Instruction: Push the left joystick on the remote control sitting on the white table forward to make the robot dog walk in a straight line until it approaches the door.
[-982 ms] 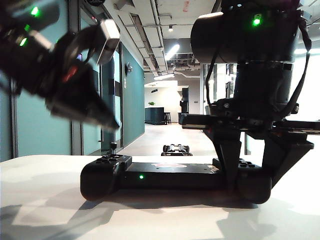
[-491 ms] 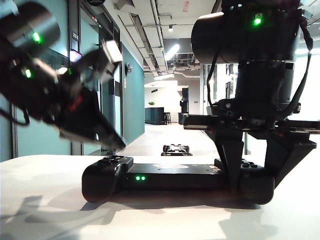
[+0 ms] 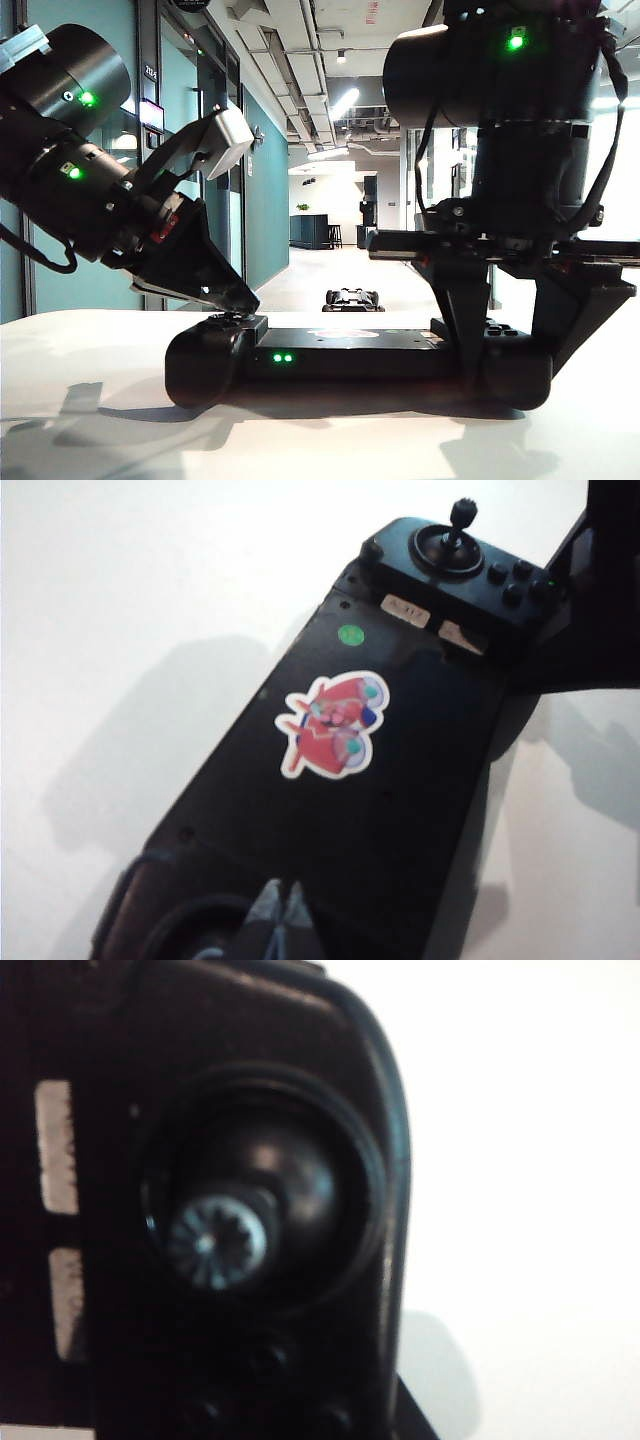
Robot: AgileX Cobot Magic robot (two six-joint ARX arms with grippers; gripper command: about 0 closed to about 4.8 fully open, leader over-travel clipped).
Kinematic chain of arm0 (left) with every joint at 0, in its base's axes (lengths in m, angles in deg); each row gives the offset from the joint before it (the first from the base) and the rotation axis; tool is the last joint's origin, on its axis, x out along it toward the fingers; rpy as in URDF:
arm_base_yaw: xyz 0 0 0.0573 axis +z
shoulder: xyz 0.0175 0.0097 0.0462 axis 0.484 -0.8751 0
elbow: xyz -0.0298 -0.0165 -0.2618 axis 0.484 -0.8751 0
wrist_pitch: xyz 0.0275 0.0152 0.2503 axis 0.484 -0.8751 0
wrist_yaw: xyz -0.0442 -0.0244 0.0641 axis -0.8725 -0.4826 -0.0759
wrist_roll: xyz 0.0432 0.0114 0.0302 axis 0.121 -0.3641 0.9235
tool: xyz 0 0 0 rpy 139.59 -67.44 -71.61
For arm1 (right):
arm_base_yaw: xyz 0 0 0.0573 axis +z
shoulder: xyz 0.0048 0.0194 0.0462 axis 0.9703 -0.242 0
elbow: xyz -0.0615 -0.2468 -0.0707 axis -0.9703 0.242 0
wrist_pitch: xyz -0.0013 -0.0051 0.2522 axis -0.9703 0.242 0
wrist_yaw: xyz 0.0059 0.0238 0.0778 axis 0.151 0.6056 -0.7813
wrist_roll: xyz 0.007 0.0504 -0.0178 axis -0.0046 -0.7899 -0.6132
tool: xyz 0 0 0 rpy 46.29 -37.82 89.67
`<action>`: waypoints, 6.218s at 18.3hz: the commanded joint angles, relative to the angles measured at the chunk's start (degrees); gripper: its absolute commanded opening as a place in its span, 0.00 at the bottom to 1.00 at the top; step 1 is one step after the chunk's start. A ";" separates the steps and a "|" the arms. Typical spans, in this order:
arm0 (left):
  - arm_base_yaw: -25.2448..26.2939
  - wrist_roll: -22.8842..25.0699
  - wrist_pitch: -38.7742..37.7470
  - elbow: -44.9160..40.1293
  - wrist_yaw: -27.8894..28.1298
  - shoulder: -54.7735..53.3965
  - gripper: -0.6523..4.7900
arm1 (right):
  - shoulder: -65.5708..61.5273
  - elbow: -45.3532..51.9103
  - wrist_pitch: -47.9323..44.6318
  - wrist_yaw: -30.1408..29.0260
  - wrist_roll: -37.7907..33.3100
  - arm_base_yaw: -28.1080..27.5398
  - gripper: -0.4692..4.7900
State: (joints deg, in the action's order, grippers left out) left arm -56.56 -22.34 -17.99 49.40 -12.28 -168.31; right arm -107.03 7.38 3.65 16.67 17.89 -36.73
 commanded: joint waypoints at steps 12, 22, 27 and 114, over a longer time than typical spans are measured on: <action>-0.02 0.04 6.16 0.02 2.97 -2.08 0.11 | 0.02 0.04 0.79 -1.60 -0.59 0.00 0.42; -0.02 -0.02 7.04 0.02 3.41 -2.21 0.11 | 0.02 0.07 0.59 -1.55 -0.55 0.02 0.42; -0.02 -0.02 7.02 0.02 3.41 -2.21 0.11 | 0.02 0.07 0.57 -1.57 -0.55 0.02 0.42; -0.02 -19.45 1.51 -26.62 34.60 70.73 0.11 | 35.45 1.55 -7.78 14.95 19.58 5.86 0.09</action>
State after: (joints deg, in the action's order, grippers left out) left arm -56.61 -41.70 -18.06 23.37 22.00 -98.06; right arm -71.67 9.19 -3.34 31.34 37.43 -30.83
